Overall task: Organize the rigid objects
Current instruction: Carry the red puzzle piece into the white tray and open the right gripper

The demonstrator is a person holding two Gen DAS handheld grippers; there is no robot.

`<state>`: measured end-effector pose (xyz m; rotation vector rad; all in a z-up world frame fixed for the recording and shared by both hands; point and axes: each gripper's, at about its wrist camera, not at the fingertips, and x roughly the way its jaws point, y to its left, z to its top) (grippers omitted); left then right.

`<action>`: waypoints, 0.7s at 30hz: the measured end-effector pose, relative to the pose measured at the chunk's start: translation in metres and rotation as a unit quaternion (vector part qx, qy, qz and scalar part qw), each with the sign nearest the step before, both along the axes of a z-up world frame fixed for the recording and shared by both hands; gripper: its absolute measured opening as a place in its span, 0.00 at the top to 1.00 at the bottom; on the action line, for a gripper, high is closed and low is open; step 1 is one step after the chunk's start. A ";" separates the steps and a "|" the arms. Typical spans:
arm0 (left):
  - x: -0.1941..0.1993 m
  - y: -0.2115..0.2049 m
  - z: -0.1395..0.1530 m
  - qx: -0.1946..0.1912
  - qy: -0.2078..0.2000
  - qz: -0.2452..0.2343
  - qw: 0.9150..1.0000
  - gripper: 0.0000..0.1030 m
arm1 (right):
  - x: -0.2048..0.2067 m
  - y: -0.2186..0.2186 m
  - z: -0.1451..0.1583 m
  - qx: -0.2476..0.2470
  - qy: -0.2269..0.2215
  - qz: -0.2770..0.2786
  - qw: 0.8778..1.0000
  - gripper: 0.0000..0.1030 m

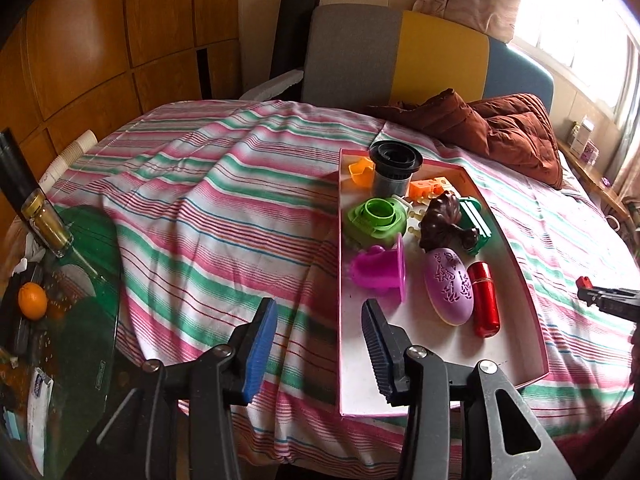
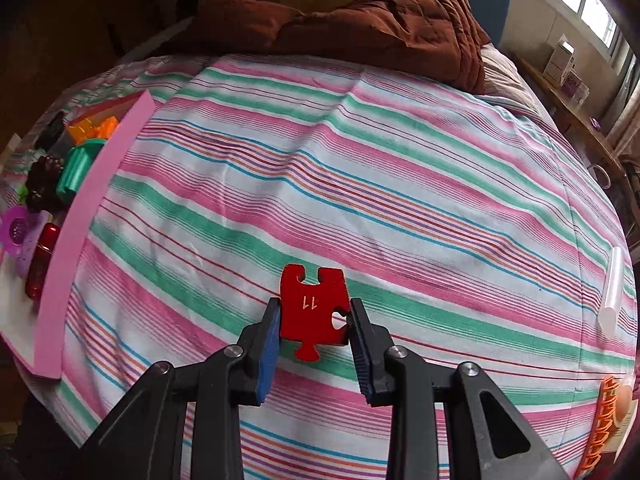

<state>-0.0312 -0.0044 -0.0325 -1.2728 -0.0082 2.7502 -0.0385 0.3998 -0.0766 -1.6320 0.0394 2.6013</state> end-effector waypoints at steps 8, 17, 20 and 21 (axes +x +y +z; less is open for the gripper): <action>0.000 -0.002 -0.002 0.002 -0.001 0.003 1.000 0.55 | 0.002 -0.110 0.049 -0.079 0.069 0.127 0.986 0.69; 0.001 -0.013 -0.003 0.008 -0.002 0.013 1.000 0.53 | -0.008 -0.235 0.043 -0.120 0.052 0.248 0.960 0.69; 0.001 -0.018 -0.004 0.010 -0.003 0.019 1.000 0.53 | -0.012 -0.259 0.031 -0.118 0.034 0.267 0.956 0.69; 0.001 -0.020 -0.005 0.010 -0.003 0.022 1.000 0.53 | -0.013 -0.264 0.028 -0.116 0.025 0.273 0.955 0.69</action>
